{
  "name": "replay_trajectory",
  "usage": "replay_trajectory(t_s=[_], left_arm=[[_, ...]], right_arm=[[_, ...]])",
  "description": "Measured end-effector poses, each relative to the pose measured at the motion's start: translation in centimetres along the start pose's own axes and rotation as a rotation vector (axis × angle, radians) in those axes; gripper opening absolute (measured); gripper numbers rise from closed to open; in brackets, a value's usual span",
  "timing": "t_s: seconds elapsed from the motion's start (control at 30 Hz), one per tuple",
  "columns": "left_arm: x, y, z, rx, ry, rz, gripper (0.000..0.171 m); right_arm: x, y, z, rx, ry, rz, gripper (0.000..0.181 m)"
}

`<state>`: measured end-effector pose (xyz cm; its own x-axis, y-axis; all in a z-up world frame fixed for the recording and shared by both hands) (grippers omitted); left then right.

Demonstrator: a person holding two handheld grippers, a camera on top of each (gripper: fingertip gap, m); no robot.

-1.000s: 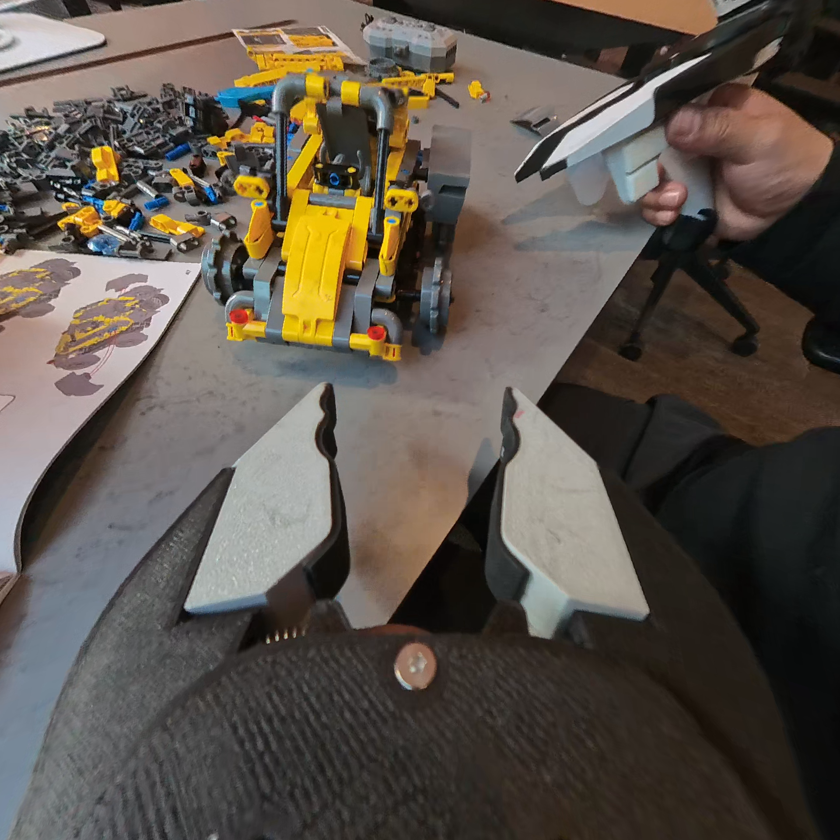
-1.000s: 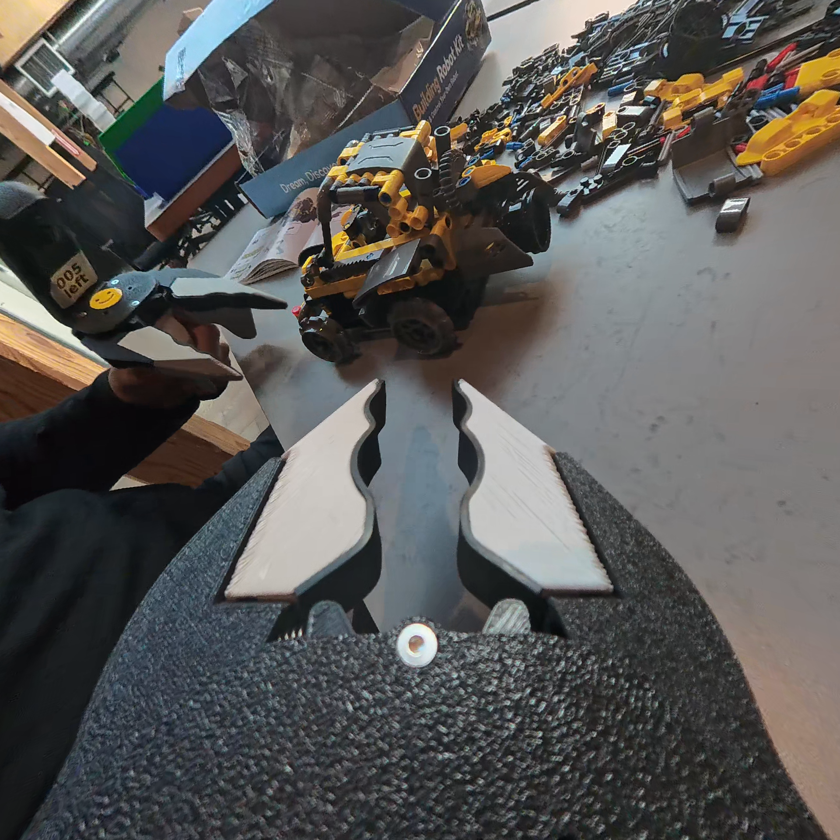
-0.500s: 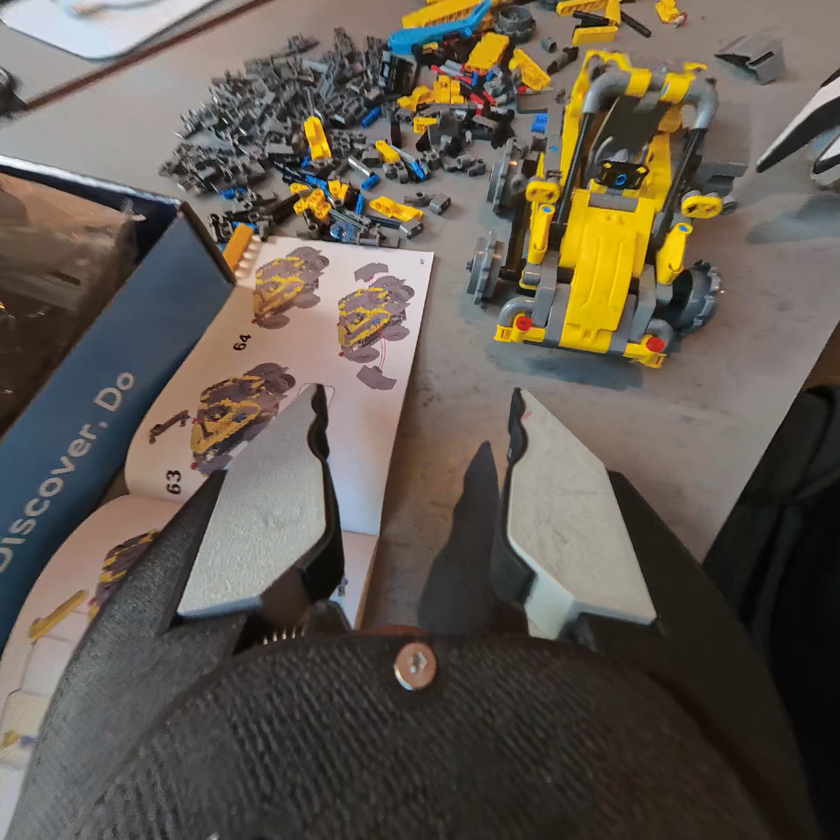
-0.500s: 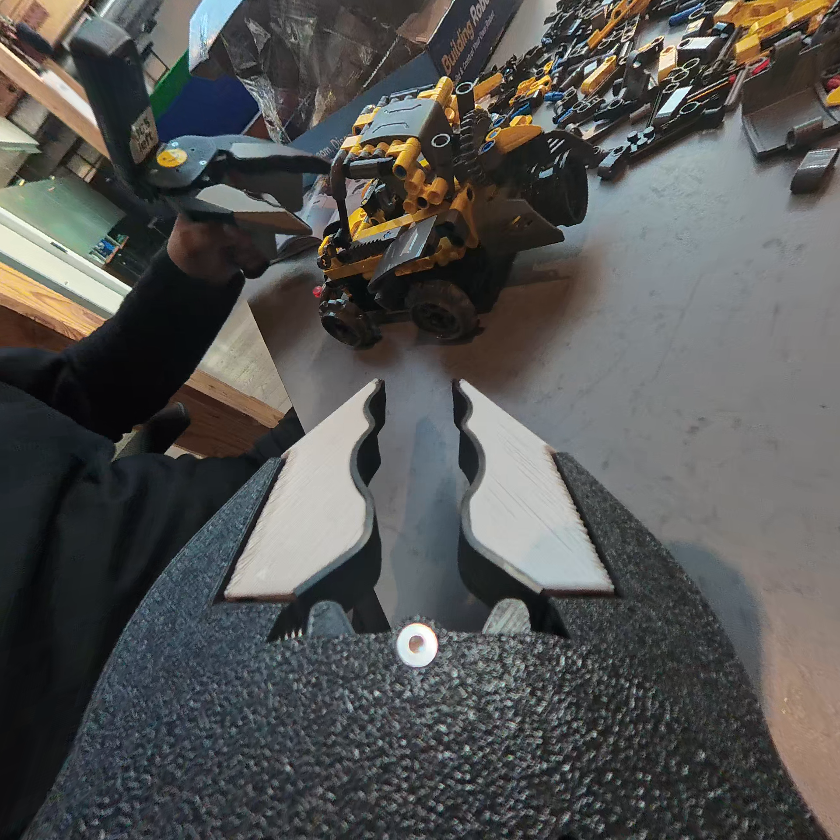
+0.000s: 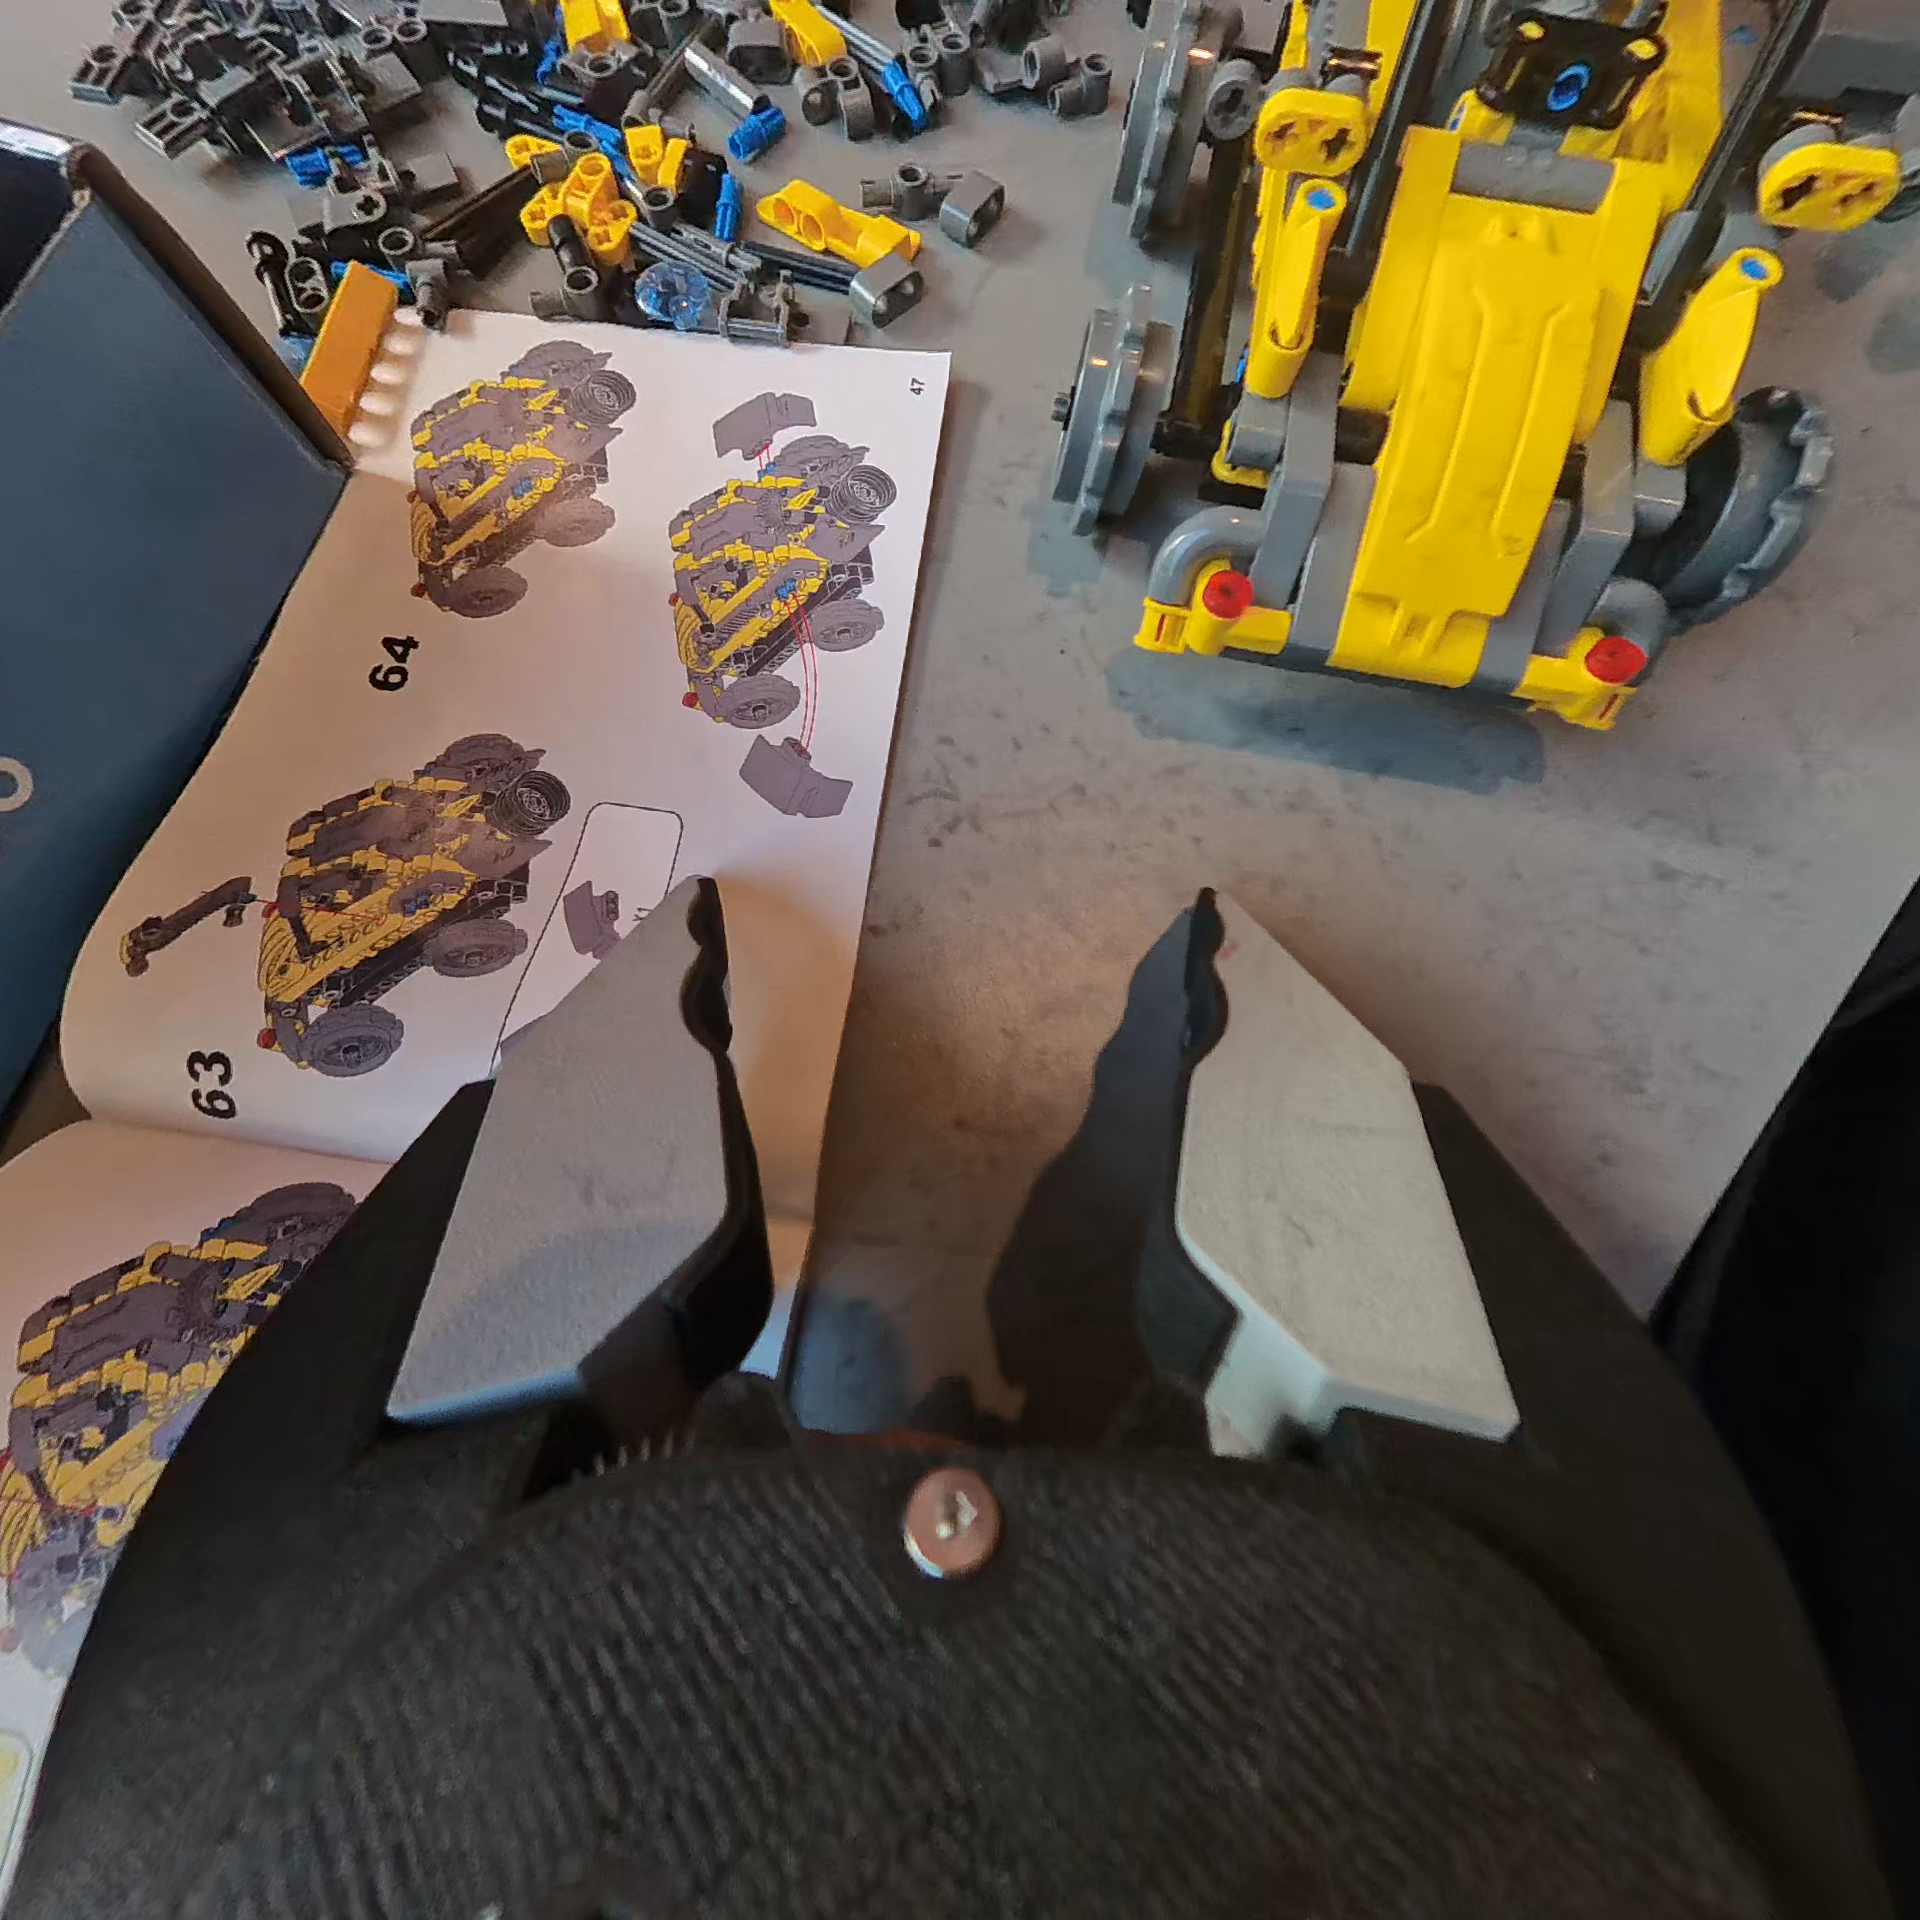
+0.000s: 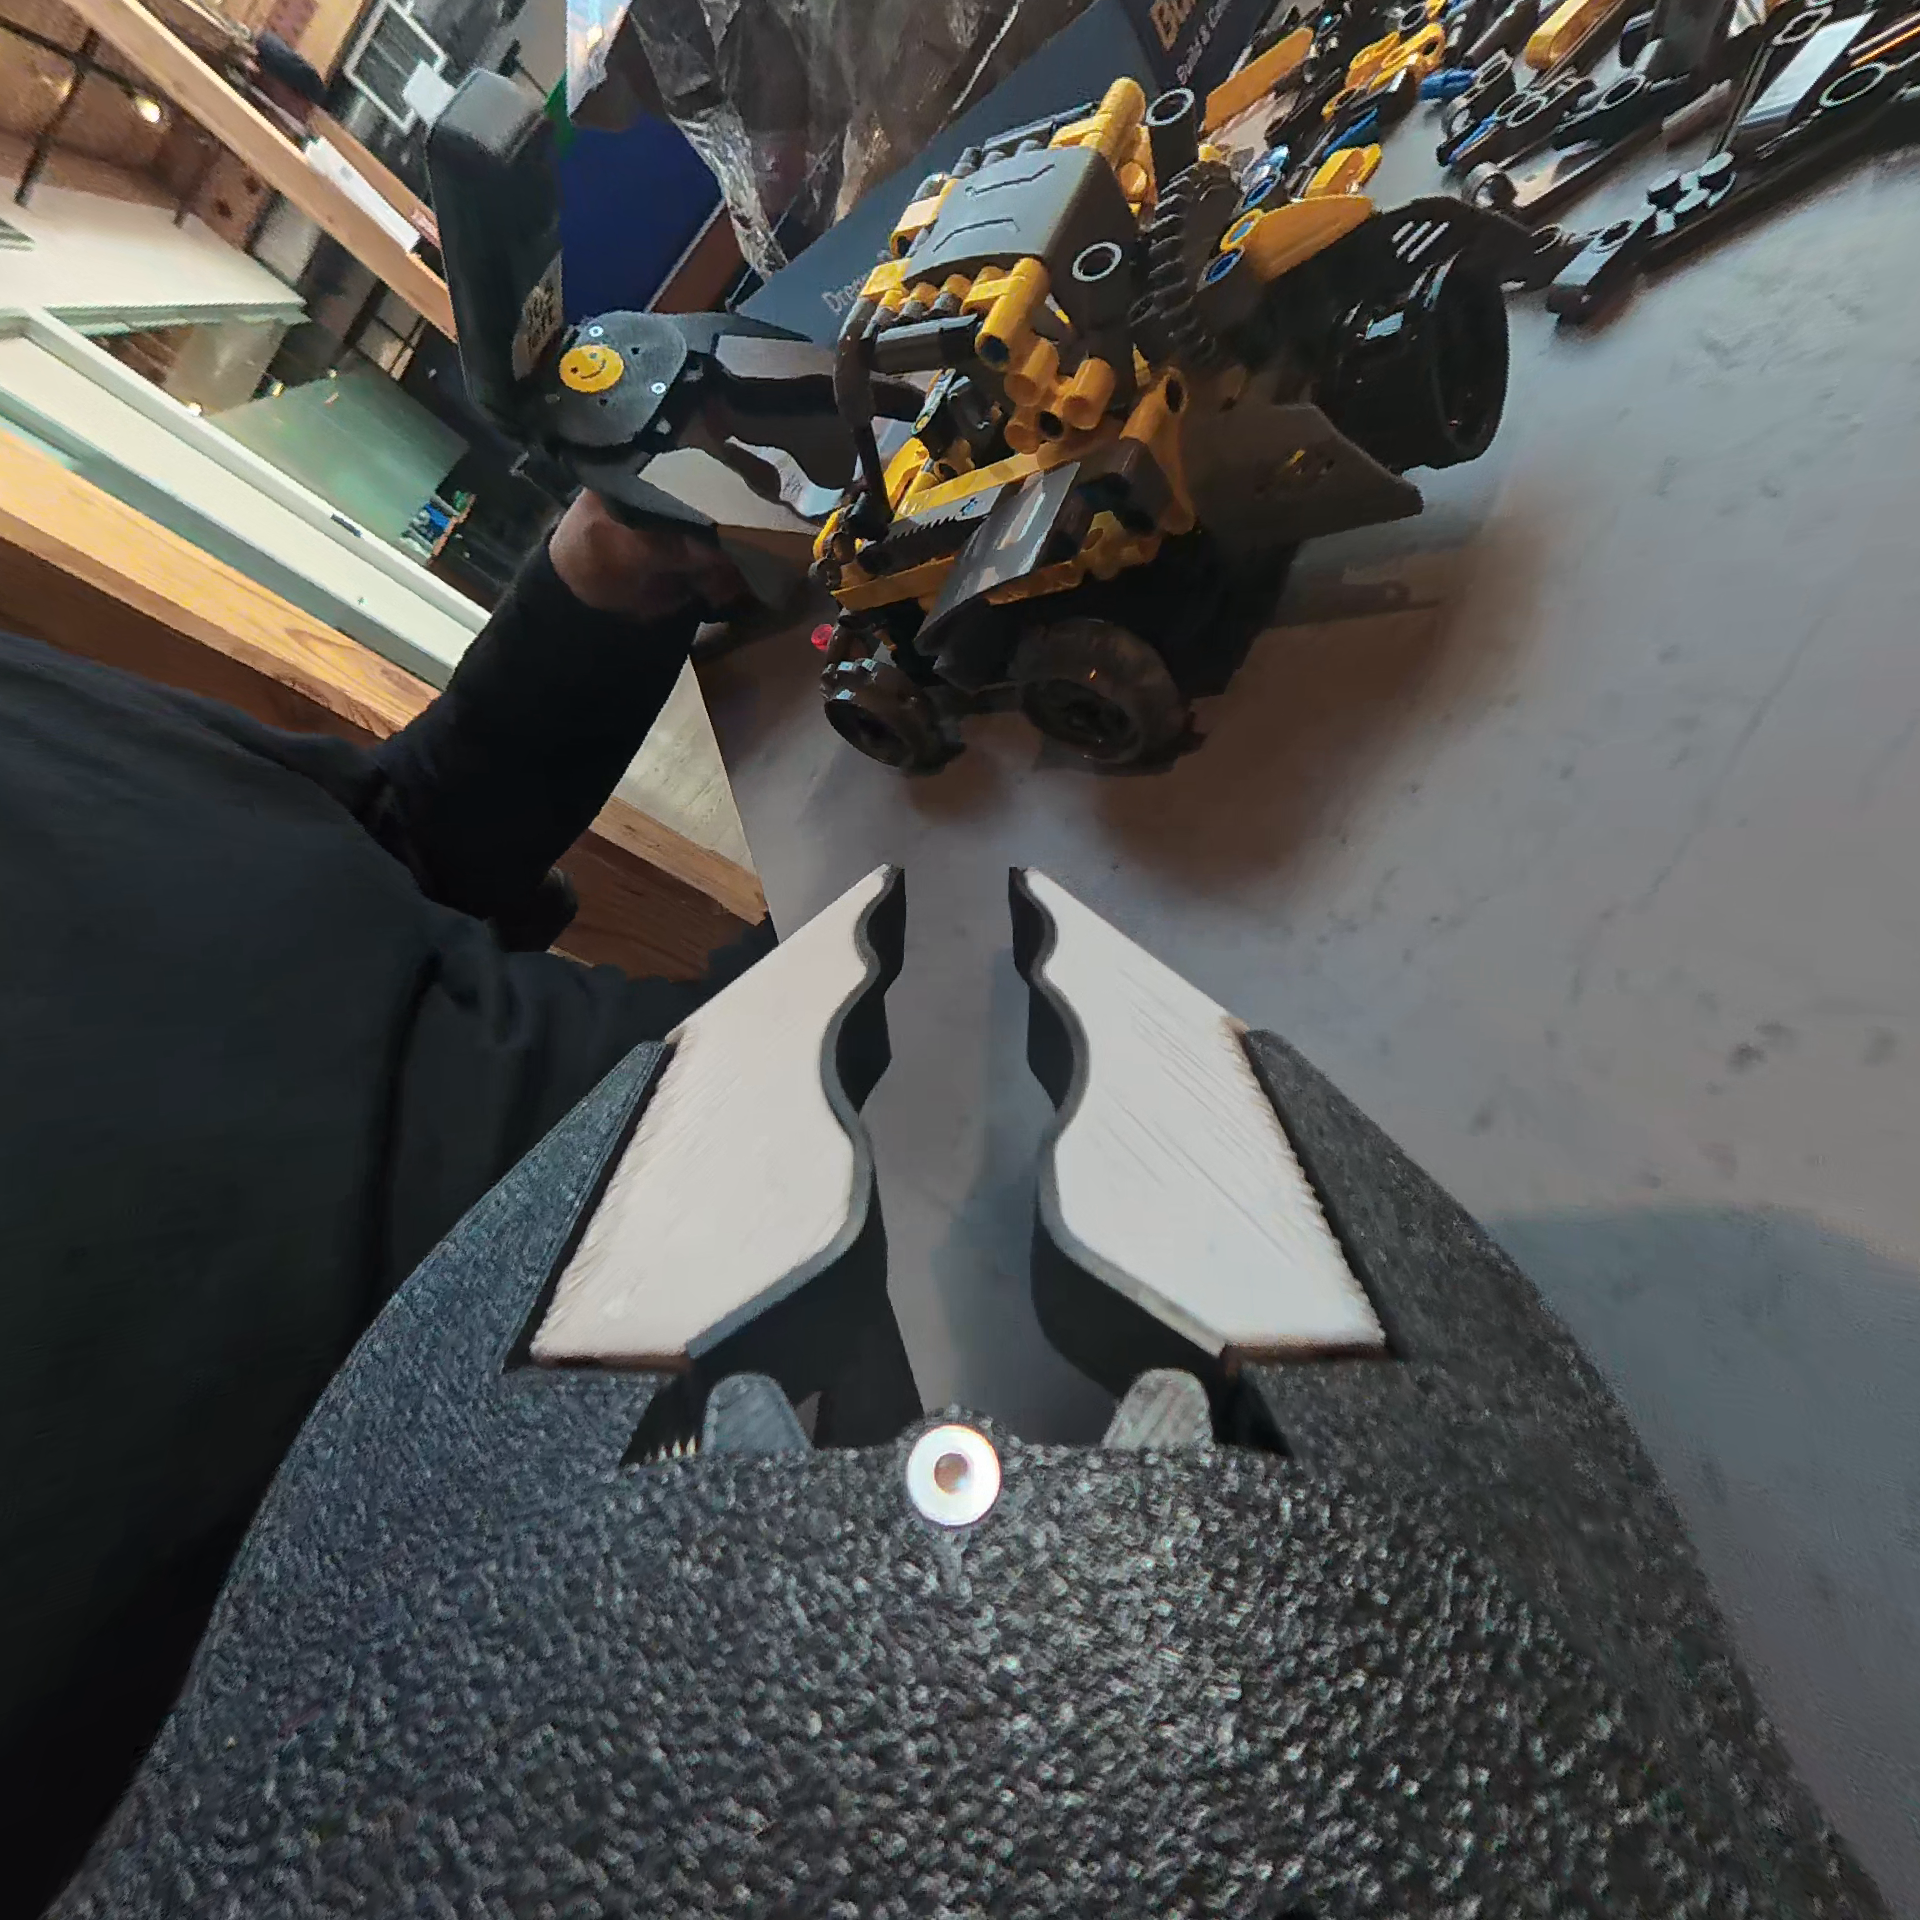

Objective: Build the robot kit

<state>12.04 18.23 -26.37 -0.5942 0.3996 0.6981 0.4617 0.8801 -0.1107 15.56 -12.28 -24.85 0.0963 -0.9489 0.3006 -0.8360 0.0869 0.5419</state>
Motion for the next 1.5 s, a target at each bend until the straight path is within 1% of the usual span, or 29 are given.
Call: replay_trajectory(t_s=[0.23, 0.3, 0.33, 0.4, 0.5, 0.57, 0.6, 0.63, 0.7, 0.8, 0.87, 0.93, 0.97, 1.03, 1.1, 1.13, 1.17, 1.23, 1.3, 1.37, 1.4, 1.5], left_arm=[[0.1, -0.3, 0.1, 0.003, -0.001, 0.029, 0.094], [0.2, -0.5, 0.2, 0.000, 0.001, 0.033, 0.096], [0.2, -0.6, 0.3, -0.001, 0.001, 0.035, 0.097], [0.4, -0.8, 0.4, 0.001, 0.001, 0.042, 0.099], [0.7, -1.1, 0.6, 0.007, -0.007, 0.053, 0.099], [0.9, -1.2, 0.4, 0.028, -0.029, 0.055, 0.095], [1.0, -1.3, 0.2, 0.052, -0.049, 0.066, 0.092], [1.2, -1.7, -0.1, 0.081, -0.072, 0.092, 0.090], [1.3, -2.7, -0.7, 0.124, -0.094, 0.141, 0.089], [1.4, -4.6, -1.9, 0.084, -0.116, 0.140, 0.095], [0.9, -6.1, -2.9, 0.041, -0.133, 0.150, 0.099], [-0.1, -7.3, -3.6, 0.013, -0.111, 0.159, 0.109], [-0.6, -7.7, -3.9, -0.002, -0.105, 0.160, 0.113], [-1.6, -8.4, -4.7, -0.030, -0.100, 0.162, 0.117], [-2.4, -9.2, -5.2, -0.052, -0.084, 0.183, 0.118], [-2.8, -9.4, -5.3, -0.069, -0.071, 0.184, 0.114], [-3.3, -9.5, -5.2, -0.093, -0.051, 0.184, 0.105], [-3.8, -9.5, -5.1, -0.117, -0.026, 0.189, 0.105], [-3.7, -9.3, -4.9, -0.140, -0.011, 0.202, 0.104], [-3.5, -9.1, -4.5, -0.184, 0.016, 0.209, 0.097], [-3.3, -8.9, -4.2, -0.209, 0.025, 0.209, 0.088], [-2.7, -8.7, -3.3, -0.219, 0.023, 0.228, 0.087]], right_arm=[[0.7, -0.1, -0.3, 0.013, -0.039, 0.034, 0.019], [1.5, -0.3, -1.0, 0.021, -0.115, 0.089, 0.032], [2.2, -0.5, -1.5, 0.035, -0.172, 0.139, 0.031], [4.6, -1.5, -2.4, 0.042, -0.280, 0.292, 0.030], [9.9, -3.9, -2.6, 0.042, -0.369, 0.662, 0.040], [12.6, -4.9, -2.2, 0.083, -0.337, 0.881, 0.041], [13.4, -5.5, -1.9, 0.094, -0.291, 0.970, 0.046], [13.9, -6.1, -1.5, 0.096, -0.232, 1.035, 0.053], [14.1, -7.3, -0.7, 0.080, -0.128, 1.089, 0.054], [13.8, -8.3, -0.6, 0.068, -0.043, 1.092, 0.055], [13.7, -9.4, -0.2, 0.024, 0.038, 1.098, 0.057], [13.5, -10.1, 0.0, -0.003, 0.077, 1.078, 0.055], [13.5, -10.3, 0.1, -0.009, 0.092, 1.073, 0.054], [12.9, -10.2, 0.1, 0.013, 0.116, 1.014, 0.036], [12.2, -9.7, 0.0, 0.054, 0.135, 0.969, 0.036], [11.5, -9.1, 0.0, 0.087, 0.141, 0.910, 0.035], [10.6, -8.3, -0.2, 0.123, 0.134, 0.825, 0.035], [8.6, -5.8, -0.7, 0.232, 0.117, 0.625, 0.035], [7.0, -3.3, -0.5, 0.379, 0.176, 0.461, 0.035], [5.9, -1.5, 0.0, 0.527, 0.269, 0.363, 0.034], [5.5, -1.1, 0.3, 0.581, 0.310, 0.339, 0.034], [4.4, -1.2, 0.7, 0.619, 0.403, 0.310, 0.031]])
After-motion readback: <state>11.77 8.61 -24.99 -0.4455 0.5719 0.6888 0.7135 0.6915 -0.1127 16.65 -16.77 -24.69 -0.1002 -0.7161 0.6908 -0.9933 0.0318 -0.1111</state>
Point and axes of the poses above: each gripper's, where its closed fingertips meet, x back along the fingers, z out of its underside, y = z × x across the jaws, the point moved 5 cm from there along x, back along the fingers, and after that the axes turned 8 degrees about x, right-handed, at the moved point
